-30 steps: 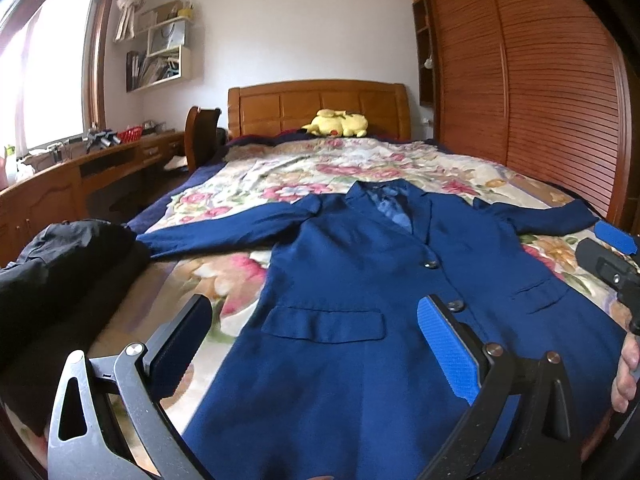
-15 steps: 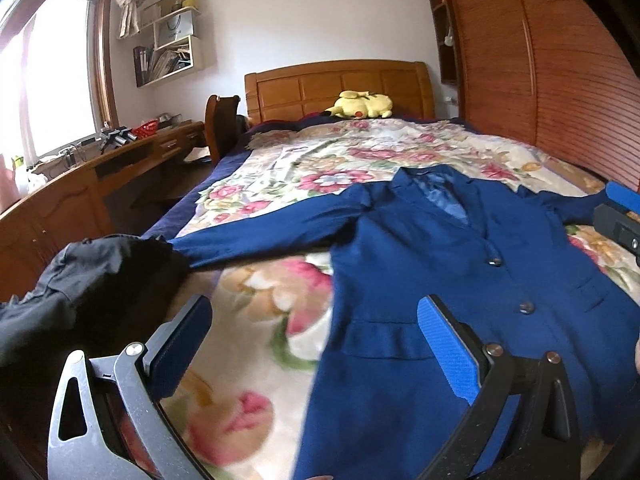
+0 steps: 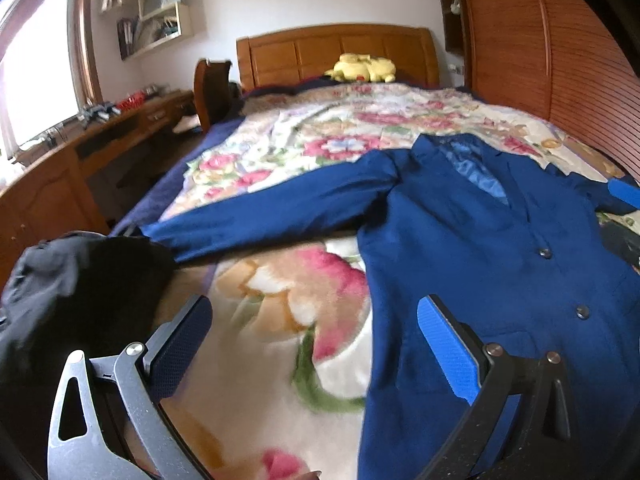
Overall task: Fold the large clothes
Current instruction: 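Lower the left tool to the jacket hem and grasp it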
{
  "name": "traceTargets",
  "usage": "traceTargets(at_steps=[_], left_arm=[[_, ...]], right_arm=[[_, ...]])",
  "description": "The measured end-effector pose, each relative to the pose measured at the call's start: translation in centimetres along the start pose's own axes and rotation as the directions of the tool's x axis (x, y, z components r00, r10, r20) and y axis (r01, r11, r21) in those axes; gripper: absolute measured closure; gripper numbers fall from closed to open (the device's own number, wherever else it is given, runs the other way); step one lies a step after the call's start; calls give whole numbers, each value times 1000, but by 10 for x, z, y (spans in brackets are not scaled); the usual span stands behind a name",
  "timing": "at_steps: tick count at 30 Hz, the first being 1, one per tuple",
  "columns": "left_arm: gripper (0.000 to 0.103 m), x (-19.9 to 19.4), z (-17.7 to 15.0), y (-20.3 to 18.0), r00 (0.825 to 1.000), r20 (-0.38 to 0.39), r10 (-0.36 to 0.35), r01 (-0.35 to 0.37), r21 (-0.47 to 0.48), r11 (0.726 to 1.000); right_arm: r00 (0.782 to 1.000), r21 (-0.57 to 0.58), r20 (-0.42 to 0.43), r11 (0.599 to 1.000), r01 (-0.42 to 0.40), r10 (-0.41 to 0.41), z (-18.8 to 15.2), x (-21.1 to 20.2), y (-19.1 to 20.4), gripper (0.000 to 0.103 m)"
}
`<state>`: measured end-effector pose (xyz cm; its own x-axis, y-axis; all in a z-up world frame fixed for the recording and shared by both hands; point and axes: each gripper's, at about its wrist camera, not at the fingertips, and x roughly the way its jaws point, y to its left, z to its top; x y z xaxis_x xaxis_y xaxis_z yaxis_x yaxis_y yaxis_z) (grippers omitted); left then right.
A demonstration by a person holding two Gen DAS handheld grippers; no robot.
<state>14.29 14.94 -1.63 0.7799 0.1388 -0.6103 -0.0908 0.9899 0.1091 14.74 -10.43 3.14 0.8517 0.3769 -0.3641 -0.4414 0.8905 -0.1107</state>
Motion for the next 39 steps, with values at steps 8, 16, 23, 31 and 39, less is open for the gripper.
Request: traceTargets(at_steps=[8, 16, 23, 31, 39], left_arm=[[0, 61, 21, 19, 996, -86, -18, 13, -57, 998], [9, 110, 39, 42, 990, -134, -49, 25, -177, 984], [14, 145, 52, 52, 983, -177, -48, 6, -231, 973], [14, 180, 54, 66, 963, -268, -2, -72, -268, 961], [14, 193, 50, 70, 950, -310, -16, -85, -307, 948]], right_arm=[[998, -43, -60, 999, 0, -2, 6, 31, 1, 0], [995, -36, -103, 999, 5, -9, 2, 44, 1, 0], [995, -38, -99, 999, -1, -3, 2, 44, 3, 0], [995, -22, -103, 1000, 1, -4, 0, 45, 0, 0], [995, -27, -103, 1000, 0, -3, -1, 44, 0, 0]])
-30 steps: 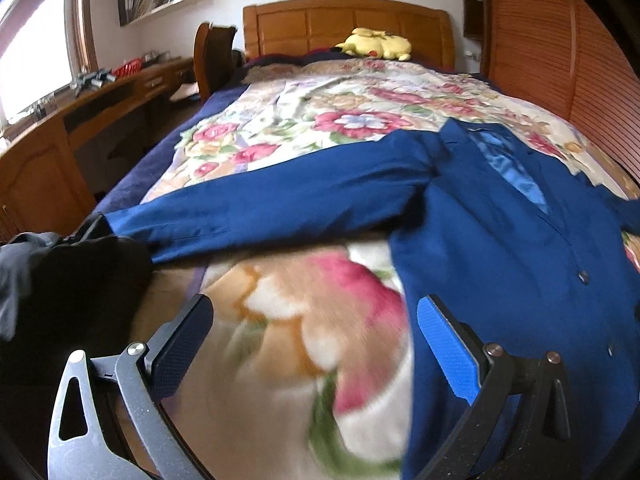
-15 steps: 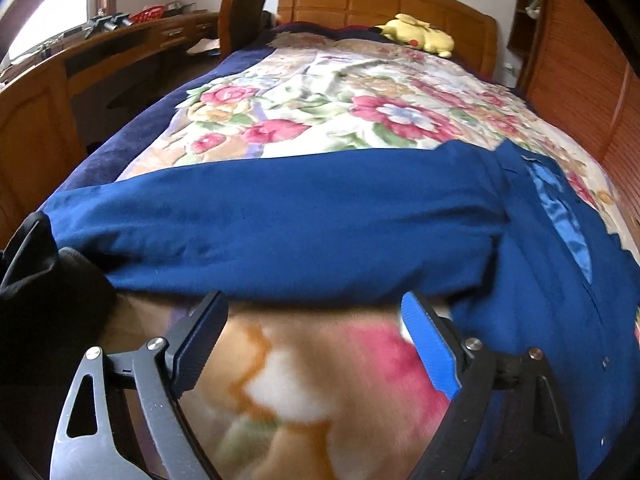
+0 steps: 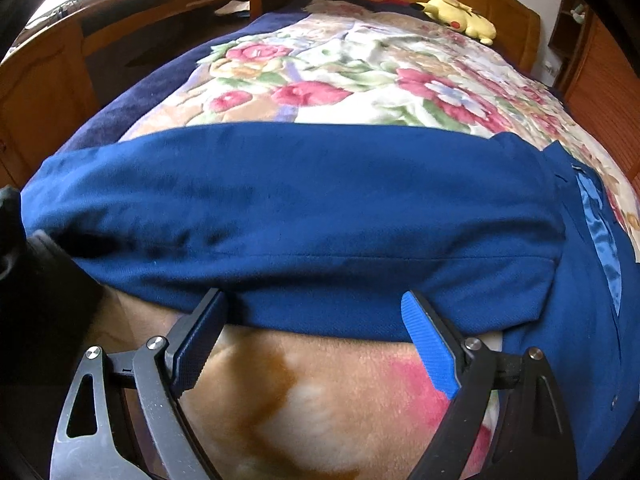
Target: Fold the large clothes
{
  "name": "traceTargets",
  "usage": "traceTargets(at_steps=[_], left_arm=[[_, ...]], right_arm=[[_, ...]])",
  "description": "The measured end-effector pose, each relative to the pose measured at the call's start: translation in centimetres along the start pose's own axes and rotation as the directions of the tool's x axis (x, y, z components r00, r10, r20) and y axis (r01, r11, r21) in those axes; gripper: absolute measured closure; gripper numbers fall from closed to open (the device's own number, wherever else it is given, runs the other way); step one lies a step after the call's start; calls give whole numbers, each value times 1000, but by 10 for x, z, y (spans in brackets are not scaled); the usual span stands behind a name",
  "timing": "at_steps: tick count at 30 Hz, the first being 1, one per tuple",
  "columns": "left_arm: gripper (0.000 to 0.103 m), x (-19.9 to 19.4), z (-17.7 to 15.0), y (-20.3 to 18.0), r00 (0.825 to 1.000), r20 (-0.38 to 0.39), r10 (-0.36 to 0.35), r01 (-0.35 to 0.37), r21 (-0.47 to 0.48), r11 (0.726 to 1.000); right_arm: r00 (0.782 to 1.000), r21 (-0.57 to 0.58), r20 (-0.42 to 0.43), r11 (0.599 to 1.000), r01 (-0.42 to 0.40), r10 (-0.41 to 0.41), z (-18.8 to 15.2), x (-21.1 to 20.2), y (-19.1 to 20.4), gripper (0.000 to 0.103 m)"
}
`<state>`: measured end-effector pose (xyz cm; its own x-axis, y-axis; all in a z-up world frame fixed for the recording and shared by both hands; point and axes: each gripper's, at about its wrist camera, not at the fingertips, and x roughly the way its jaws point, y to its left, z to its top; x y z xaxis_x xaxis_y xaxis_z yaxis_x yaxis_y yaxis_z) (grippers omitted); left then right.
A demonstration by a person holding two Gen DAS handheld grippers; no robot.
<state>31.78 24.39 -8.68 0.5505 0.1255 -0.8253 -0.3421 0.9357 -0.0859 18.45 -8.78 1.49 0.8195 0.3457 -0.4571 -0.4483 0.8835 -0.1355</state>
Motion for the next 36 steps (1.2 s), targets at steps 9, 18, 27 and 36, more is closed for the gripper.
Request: traceTargets(at_steps=[9, 18, 27, 36], left_arm=[[53, 1, -3, -8, 1000, -15, -27, 27, 43, 999], [97, -25, -4, -27, 998, 60, -14, 4, 164, 986], [98, -91, -21, -88, 982, 148, -116, 68, 299, 952], [97, -164, -71, -166, 954, 167, -249, 151, 450, 880]], right_arm=[[1000, -11, 0, 1000, 4, -4, -1, 0, 1, 0], [1000, -10, 5, 1000, 2, -2, -1, -2, 1, 0], [999, 8, 27, 1000, 15, -16, 1, -23, -8, 0], [995, 40, 68, 997, 70, -72, -6, -52, -33, 0]])
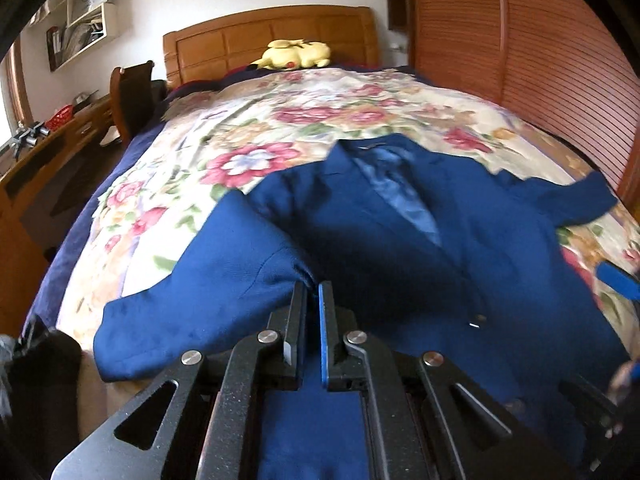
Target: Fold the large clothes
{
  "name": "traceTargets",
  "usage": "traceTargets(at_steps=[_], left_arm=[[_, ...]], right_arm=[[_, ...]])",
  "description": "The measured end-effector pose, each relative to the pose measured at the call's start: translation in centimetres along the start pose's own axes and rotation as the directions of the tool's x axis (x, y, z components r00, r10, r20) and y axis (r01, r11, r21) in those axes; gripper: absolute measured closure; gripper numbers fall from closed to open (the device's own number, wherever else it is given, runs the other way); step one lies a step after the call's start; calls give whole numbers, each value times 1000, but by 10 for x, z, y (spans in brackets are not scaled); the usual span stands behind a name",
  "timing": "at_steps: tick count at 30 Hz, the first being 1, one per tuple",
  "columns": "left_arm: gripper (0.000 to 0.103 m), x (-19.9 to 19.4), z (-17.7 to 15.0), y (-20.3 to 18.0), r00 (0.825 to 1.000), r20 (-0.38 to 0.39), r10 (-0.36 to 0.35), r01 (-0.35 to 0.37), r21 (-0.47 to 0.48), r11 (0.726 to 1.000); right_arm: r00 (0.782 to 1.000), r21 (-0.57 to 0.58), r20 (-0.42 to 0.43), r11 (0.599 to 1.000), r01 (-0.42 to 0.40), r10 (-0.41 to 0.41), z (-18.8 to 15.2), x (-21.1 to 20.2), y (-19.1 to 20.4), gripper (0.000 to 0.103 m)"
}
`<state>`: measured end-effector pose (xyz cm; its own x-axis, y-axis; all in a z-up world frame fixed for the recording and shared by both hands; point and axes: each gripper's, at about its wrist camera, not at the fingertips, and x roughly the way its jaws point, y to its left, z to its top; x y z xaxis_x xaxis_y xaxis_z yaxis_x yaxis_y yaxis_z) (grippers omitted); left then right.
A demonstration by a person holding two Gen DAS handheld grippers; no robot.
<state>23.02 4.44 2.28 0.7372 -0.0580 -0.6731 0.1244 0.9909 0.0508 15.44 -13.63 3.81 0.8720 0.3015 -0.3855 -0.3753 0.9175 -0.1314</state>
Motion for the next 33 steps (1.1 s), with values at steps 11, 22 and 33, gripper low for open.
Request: traceTargets(at_steps=[11, 22, 33], left_arm=[[53, -25, -48, 3, 1000, 6, 13, -13, 1, 1000], [22, 2, -60, 88, 989, -25, 143, -145, -116, 983], [22, 50, -82, 168, 958, -169, 231, -268, -245, 932]], right_arm=[[999, 3, -31, 1000, -15, 15, -8, 11, -5, 0], [998, -29, -24, 998, -65, 64, -11, 10, -6, 0], [996, -49, -59, 996, -76, 73, -11, 21, -2, 0]])
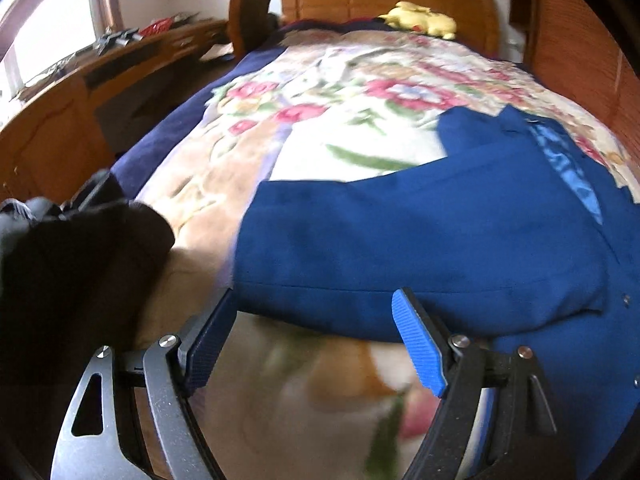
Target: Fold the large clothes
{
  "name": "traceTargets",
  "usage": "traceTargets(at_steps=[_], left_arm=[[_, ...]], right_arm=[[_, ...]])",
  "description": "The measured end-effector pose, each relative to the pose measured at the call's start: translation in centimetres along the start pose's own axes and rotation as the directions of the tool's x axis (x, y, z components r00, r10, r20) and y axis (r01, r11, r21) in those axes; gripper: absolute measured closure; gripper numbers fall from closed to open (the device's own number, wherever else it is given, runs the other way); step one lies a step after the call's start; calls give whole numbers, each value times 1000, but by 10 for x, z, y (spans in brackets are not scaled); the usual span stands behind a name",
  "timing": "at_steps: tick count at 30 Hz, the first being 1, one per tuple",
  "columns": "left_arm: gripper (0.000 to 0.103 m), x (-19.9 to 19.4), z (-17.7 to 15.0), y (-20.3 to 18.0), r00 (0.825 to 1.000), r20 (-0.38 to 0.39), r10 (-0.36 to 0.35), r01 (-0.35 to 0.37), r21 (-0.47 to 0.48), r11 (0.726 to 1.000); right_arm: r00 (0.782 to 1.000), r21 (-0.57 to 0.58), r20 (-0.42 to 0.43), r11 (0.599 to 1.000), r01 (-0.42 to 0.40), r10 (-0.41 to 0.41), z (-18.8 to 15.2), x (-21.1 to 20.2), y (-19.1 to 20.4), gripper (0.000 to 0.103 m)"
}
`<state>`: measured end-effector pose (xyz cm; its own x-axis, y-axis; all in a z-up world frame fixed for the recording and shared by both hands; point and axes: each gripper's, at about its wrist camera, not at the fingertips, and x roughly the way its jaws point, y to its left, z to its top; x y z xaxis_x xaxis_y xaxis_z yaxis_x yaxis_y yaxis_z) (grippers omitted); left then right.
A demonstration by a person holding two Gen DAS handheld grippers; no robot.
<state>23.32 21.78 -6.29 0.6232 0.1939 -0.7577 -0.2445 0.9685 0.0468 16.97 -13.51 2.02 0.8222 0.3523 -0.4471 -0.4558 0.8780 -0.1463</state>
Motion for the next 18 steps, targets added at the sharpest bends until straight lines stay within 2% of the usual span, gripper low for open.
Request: traceTargets(at_steps=[4, 8, 10, 12, 13, 14, 16, 18], left_arm=[[22, 13, -2, 10, 999, -28, -18, 17, -49, 999], [23, 19, -1, 11, 998, -47, -29, 26, -50, 998], [40, 16, 0, 8, 997, -46, -67, 65, -45, 997], [80, 11, 1, 5, 994, -33, -104, 102, -46, 994], [89, 7, 2, 2, 991, -32, -127, 125, -47, 991], [93, 3, 4, -1, 991, -26, -130, 128, -42, 991], [95, -15, 7, -14, 995, 14, -104, 104, -5, 995], [95, -42, 10, -31, 989, 71, -133, 132, 30, 991]], right_arm=[[1000, -1, -10, 1000, -5, 5, 0, 3, 0, 0], [1000, -6, -14, 1000, -10, 10, 1, 5, 2, 0], [1000, -4, -15, 1000, -17, 17, 1, 6, 1, 0], [1000, 2, -12, 1000, -19, 19, 0, 5, 0, 0], [1000, 3, -4, 1000, -17, 17, 0, 3, -1, 0], [1000, 3, 4, 1000, -14, 14, 0, 0, -2, 0], [1000, 0, 13, 1000, 6, -6, 0, -5, -3, 0], [999, -9, -1, 999, 48, -48, -1, -9, -4, 0]])
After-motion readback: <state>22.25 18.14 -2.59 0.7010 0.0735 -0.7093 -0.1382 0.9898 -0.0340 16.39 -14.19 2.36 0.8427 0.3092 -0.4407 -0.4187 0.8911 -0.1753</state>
